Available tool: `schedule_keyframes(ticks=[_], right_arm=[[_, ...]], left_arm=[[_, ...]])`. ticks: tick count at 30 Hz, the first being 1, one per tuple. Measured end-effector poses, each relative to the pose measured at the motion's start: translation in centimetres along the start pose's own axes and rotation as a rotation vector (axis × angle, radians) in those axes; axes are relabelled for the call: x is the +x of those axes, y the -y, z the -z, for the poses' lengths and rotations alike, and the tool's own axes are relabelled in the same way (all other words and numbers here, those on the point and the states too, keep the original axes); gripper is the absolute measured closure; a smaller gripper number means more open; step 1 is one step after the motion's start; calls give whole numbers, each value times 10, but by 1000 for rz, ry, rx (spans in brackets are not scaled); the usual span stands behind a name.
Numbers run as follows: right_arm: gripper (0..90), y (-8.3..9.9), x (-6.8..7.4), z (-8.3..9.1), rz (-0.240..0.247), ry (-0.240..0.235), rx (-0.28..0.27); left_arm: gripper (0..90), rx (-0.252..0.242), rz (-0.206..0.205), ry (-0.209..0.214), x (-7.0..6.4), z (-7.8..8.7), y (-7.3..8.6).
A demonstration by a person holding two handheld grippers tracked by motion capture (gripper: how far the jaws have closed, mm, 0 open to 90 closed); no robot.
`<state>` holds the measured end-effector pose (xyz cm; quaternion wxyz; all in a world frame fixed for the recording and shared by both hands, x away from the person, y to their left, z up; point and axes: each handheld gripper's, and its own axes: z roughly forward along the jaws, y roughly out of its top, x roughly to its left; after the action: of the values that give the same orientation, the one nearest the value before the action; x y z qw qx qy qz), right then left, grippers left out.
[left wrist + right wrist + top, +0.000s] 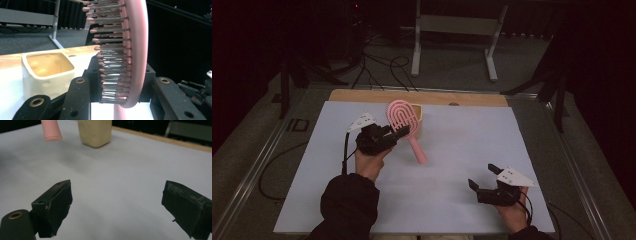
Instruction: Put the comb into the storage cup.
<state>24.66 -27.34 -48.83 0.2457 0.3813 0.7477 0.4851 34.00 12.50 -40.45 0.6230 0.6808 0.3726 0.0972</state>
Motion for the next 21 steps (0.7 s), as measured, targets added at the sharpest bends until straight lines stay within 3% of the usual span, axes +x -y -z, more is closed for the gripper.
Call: schedule_keyframes(ticks=[6, 21], right_arm=[[92, 5, 0, 3, 10, 33, -40], [93, 12, -3, 0, 7, 66, -22]], left_arm=[[650, -9, 2, -9, 2, 2, -2], [650, -15, -22, -40, 7, 9, -16]])
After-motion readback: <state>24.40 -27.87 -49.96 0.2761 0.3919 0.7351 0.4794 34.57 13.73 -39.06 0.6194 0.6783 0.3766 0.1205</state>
